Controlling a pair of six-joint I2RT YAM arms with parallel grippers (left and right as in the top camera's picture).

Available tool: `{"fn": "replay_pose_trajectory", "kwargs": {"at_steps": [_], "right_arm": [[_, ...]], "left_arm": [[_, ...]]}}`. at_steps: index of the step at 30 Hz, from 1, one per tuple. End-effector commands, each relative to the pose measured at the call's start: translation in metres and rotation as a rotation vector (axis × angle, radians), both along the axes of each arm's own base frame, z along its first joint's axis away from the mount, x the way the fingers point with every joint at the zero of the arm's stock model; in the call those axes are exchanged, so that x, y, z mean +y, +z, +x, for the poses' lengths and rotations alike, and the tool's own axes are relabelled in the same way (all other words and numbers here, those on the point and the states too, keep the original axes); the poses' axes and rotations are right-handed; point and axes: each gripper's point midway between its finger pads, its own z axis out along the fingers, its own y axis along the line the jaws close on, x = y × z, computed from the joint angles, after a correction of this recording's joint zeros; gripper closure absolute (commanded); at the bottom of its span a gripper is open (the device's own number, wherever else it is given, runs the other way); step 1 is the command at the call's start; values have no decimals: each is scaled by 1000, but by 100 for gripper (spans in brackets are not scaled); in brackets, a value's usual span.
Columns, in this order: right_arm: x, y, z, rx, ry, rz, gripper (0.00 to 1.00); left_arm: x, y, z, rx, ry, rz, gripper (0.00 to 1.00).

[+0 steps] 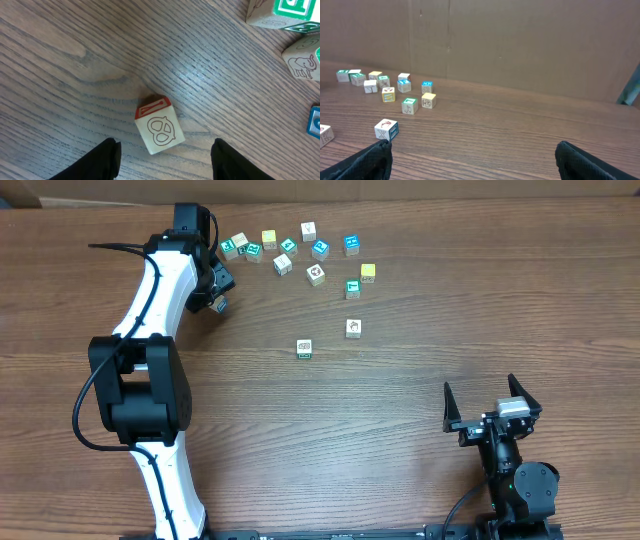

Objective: Form a horizontal line
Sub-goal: 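Lower the left gripper onto the red-edged pretzel block and close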

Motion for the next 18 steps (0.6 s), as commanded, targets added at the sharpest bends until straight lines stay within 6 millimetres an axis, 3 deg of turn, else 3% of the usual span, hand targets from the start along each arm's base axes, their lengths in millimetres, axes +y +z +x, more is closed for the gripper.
{"fn": "replay_pose_trajectory", "kwargs": {"at_steps": [1, 4, 18], "right_arm": [[-1, -2, 0, -5, -1, -3, 0], [-1, -2, 0, -5, -1, -4, 0], [-1, -2, 0, -5, -1, -3, 0]], "left_arm": [[-2, -5, -5, 14, 10, -8, 41], [-2, -9, -7, 22, 10, -8, 37], [-2, -26, -6, 9, 18, -11, 37]]}}
